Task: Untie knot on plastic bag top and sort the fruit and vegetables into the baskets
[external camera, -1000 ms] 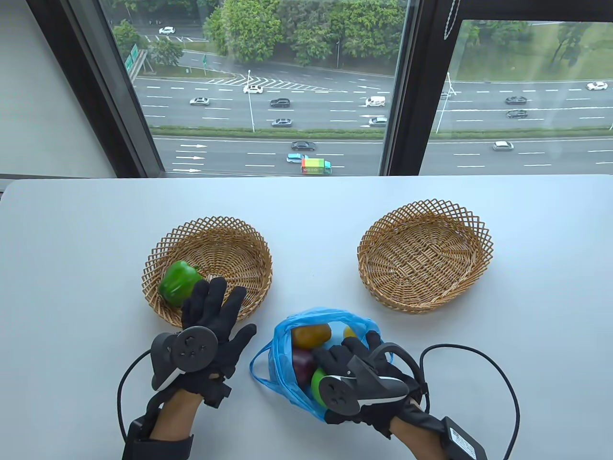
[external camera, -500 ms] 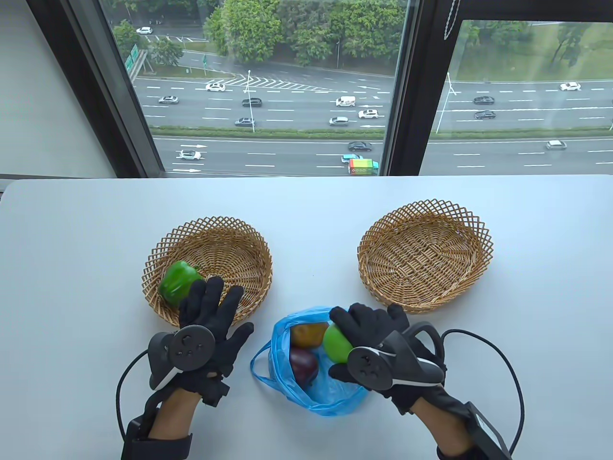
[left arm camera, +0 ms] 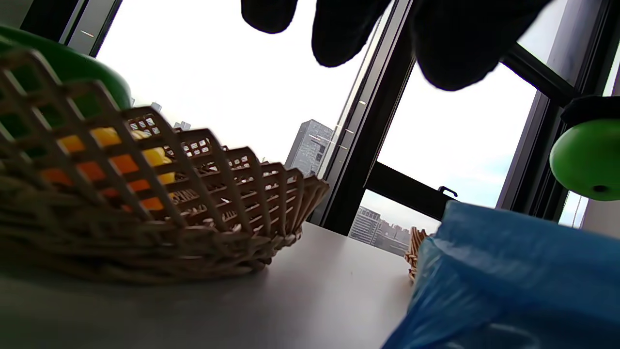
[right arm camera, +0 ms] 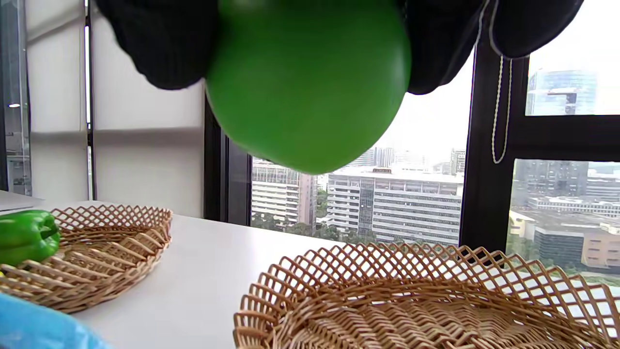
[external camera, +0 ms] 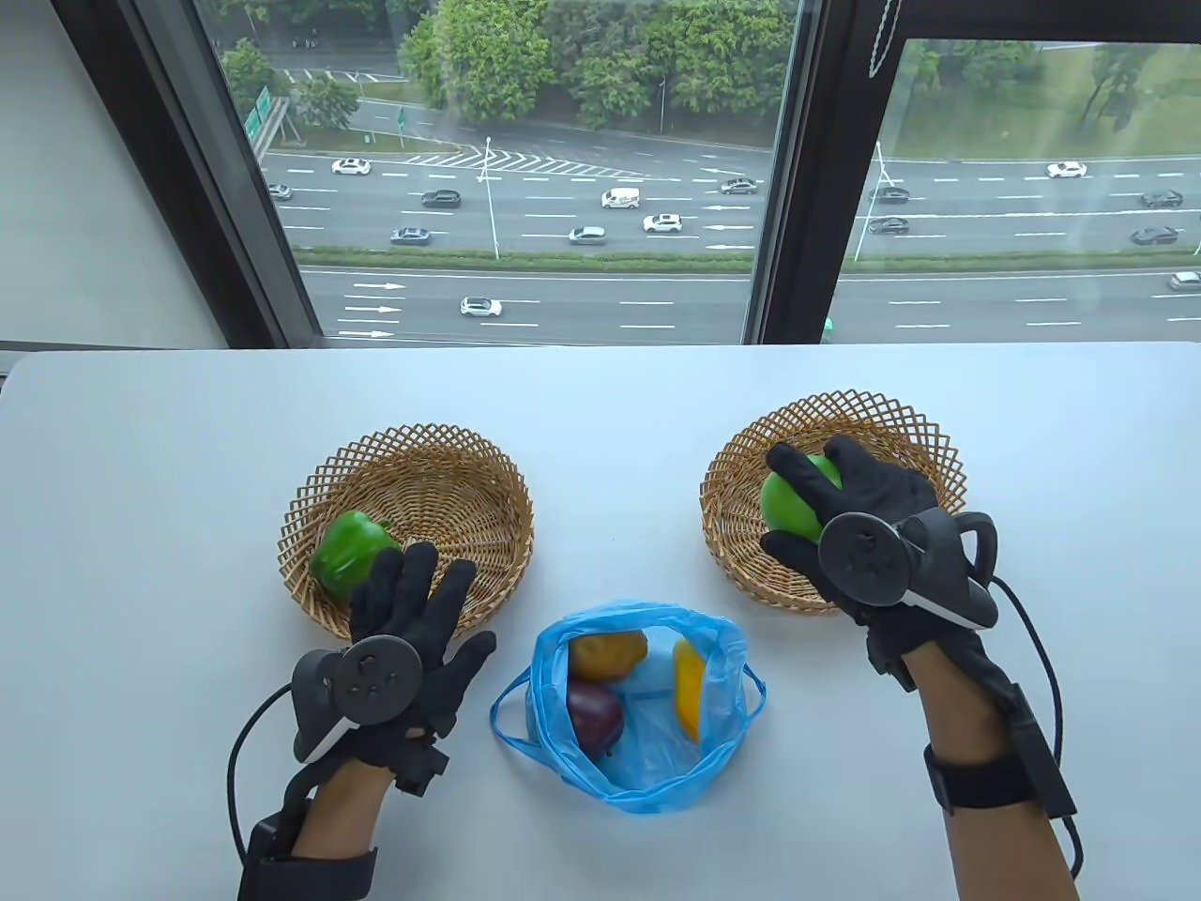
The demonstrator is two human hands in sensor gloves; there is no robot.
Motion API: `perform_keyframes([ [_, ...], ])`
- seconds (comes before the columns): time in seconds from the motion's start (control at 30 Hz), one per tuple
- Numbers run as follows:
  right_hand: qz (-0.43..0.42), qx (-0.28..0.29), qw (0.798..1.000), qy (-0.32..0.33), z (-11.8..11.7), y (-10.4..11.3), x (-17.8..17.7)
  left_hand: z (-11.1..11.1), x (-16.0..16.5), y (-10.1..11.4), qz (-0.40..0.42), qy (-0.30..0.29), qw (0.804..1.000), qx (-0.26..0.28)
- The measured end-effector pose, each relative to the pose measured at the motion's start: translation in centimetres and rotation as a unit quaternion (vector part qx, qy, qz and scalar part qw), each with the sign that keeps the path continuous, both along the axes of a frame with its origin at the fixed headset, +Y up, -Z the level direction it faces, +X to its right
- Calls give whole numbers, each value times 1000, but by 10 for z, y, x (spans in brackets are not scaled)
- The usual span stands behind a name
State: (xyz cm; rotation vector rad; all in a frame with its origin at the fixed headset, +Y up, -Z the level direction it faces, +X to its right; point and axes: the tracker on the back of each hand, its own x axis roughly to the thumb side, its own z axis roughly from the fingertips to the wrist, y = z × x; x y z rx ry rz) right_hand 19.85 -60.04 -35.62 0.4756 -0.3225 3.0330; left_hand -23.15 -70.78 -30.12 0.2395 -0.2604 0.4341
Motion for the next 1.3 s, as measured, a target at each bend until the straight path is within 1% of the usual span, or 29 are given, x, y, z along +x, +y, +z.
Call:
perform_keyframes([
  [0.17,-2,-51,998,-26,-28,-42,28,0,4,-2,-4,-7,1000,-2],
  [0.3,-3,-44,997,-68,-43,-62,48,-1,5,-5,-8,-10,1000,-10],
  [0.4,-28,-33,994,-103,-52,-75,68,-2,6,-6,-10,-10,1000,-12],
  [0.47,-42,-33,993,-109,-57,-82,77,-2,6,-6,-11,-10,1000,-14],
  [0.53,-39,-31,992,-116,-60,-89,83,-2,6,-6,-11,-10,1000,-14],
  [0.63,-21,-20,991,-131,-63,-96,86,-2,6,-6,-11,-10,1000,-14],
  [0.8,-9,-36,989,-142,-66,-108,88,-2,5,-6,-14,-6,1000,-19],
  [0.83,-14,-47,989,-139,-67,-110,89,-2,5,-6,-14,-6,1000,-19],
  [0.9,-28,-49,989,-140,-68,-114,90,-2,5,-5,-15,-4,1000,-18],
  [0.97,-22,-51,989,-140,-68,-116,91,-2,4,-5,-16,-3,1000,-18],
  [1.17,-20,-62,988,-138,-68,-118,89,-2,3,-5,-16,-2,1000,-19],
  [1.3,-24,-80,987,-138,-68,-120,88,-2,2,-4,-16,-1,1000,-17],
])
